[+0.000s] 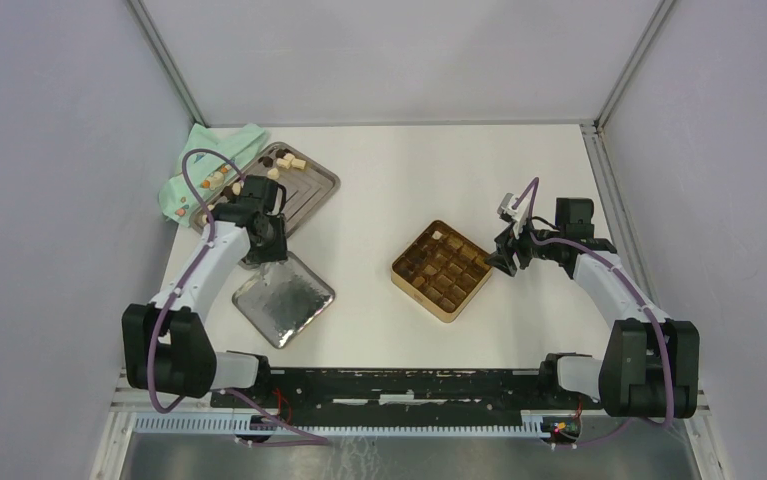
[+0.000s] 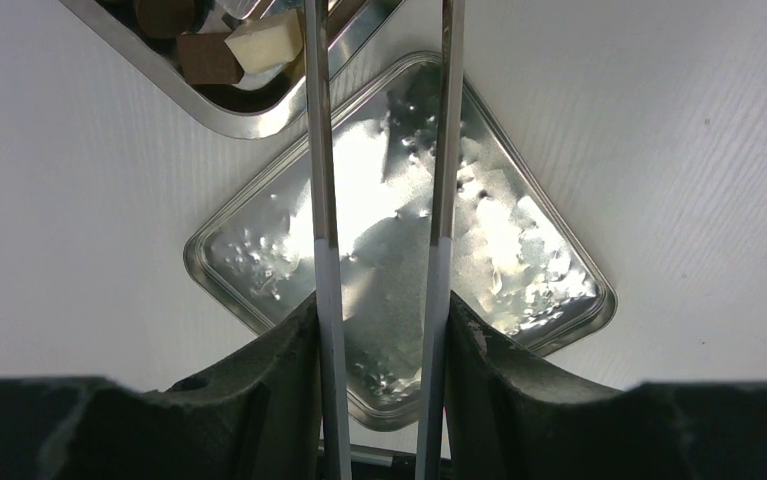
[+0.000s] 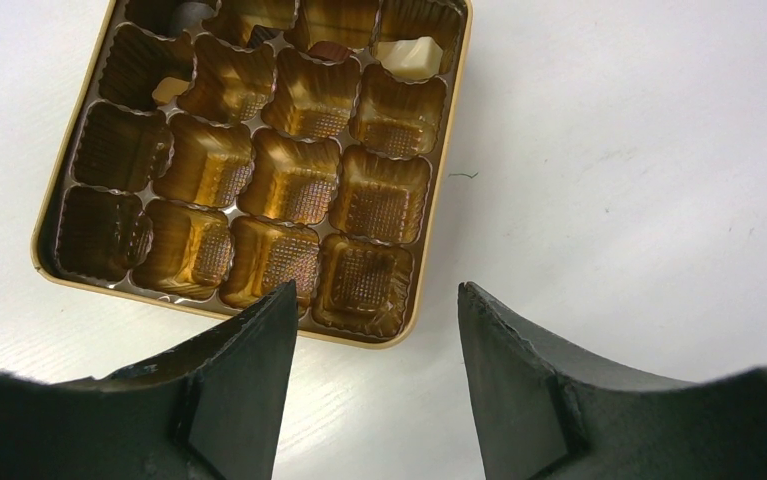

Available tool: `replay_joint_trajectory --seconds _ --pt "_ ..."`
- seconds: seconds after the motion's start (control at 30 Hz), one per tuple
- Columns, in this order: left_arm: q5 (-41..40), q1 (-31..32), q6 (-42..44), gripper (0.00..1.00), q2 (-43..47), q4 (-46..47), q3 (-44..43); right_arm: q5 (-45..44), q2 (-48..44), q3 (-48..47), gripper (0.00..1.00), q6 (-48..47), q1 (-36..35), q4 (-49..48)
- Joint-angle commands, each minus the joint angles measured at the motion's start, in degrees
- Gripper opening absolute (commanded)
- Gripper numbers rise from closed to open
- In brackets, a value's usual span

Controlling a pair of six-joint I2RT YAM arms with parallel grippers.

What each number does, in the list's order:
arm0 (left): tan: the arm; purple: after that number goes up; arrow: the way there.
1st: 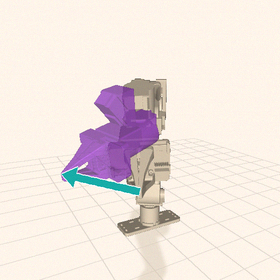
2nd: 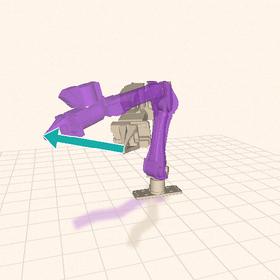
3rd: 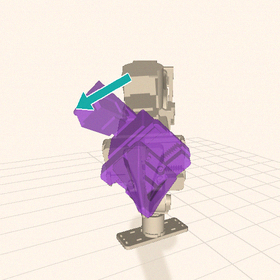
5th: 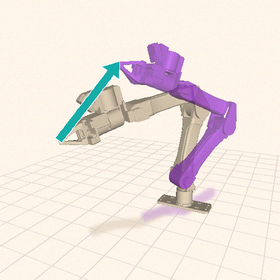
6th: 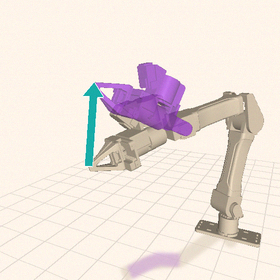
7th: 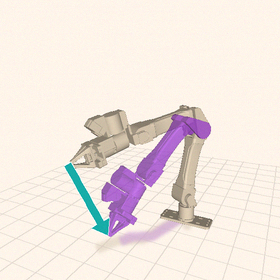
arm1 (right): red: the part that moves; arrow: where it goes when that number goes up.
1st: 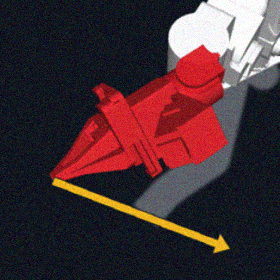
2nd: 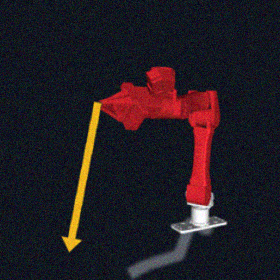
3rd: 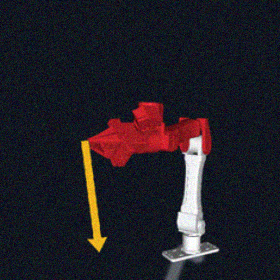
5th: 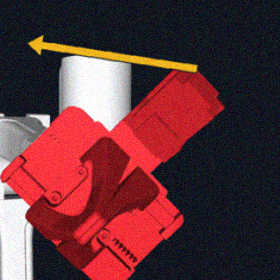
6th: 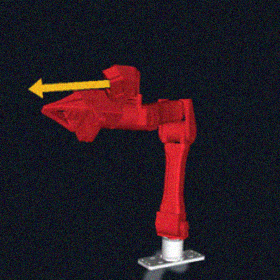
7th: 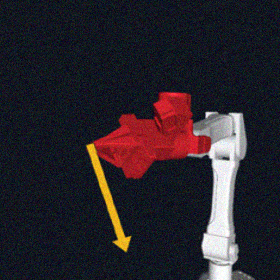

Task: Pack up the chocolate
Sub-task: Pick up the fake chocolate from the plate.

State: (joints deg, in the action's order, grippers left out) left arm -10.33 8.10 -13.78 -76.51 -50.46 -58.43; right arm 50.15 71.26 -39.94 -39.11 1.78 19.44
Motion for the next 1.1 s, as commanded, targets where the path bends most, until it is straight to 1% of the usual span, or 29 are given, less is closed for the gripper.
replay_joint_trajectory --seconds 0.0,0.33,0.5,0.53,0.6,0.73,0.83,0.93,1.07 --pt "0.6 -0.5 2.4 0.48 -0.6 2.1 -1.4 1.5 -0.4 -2.2 0.65 -0.9 0.2 -0.1" --pt "1.2 -1.1 2.5 0.46 -1.8 2.0 -1.9 1.5 -0.3 -2.2 0.66 -1.0 0.2 0.0" --pt "2.1 -1.2 2.5 0.40 -1.9 2.0 -1.9 1.5 -0.3 -2.1 0.66 -1.0 0.2 0.0" --pt "2.2 -1.2 2.6 0.38 -1.8 2.0 -1.9 1.5 -0.3 -2.2 0.66 -1.0 0.2 0.0" --pt "2.5 -1.1 2.6 0.32 -1.7 2.0 -1.9 1.5 -0.3 -2.2 0.66 -1.0 0.2 0.0" --pt "2.6 -1.2 2.5 0.12 -0.6 2.0 -1.9 1.4 -0.2 -2.2 0.65 -1.0 0.2 0.0" --pt "2.7 -1.1 2.5 0.02 1.0 1.9 -1.9 1.4 -0.2 -2.2 0.66 -1.0 0.2 0.0" --pt "3.7 -1.2 2.2 0.02 2.9 1.9 -1.9 1.3 -0.2 -2.2 0.66 -1.0 0.2 0.0" --pt "7.6 -1.0 1.5 0.02 6.1 2.0 -1.4 1.1 -0.1 -2.1 0.65 -1.0 0.2 0.1"
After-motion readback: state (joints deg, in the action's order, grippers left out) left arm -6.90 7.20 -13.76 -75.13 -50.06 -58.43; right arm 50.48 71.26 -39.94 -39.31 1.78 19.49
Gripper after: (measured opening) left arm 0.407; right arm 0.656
